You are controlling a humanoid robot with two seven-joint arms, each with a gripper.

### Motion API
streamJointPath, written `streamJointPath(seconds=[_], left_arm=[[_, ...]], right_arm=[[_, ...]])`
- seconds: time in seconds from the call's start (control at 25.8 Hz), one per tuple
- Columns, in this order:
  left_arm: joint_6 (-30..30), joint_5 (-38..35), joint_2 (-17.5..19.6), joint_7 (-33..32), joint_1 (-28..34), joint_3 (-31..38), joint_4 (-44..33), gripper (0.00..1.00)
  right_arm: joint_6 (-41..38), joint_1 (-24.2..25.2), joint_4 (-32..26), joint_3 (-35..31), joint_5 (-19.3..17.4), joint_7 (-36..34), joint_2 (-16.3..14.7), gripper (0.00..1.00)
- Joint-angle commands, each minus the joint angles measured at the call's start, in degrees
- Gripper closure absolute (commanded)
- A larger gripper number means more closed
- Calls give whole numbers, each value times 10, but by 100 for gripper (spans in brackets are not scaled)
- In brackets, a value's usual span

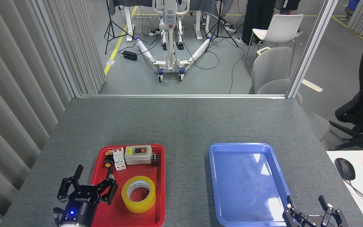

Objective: Place and move tape with both arms

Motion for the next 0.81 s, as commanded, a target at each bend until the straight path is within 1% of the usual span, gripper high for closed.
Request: streamJointPath(seconds=[0.0, 0.19, 0.35, 0.47, 0.62, 0.78], left_arm=[[-1, 0, 0, 1, 0, 0, 0, 0], [-4, 0, 0, 0, -1, 0, 0, 0], [-8, 0, -2, 0, -1, 0, 0, 0], [-8, 0, -6, 1, -3, 1, -1, 0], [-8, 0, -10, 1, -10, 1, -3, 0], [-16, 2, -5, 1, -25, -3, -17, 0]], right_arm=[[-2, 3, -1, -1, 0, -1, 6, 0], [-2, 4, -3, -1, 0, -2, 4, 0], [-3, 4, -7, -14, 0, -31, 5, 0], [-2, 4, -9, -16, 0, -32, 3, 0], [-3, 4, -13, -30, -1, -38, 5, 0], [-3, 4, -13, -33, -1, -49, 4, 0]])
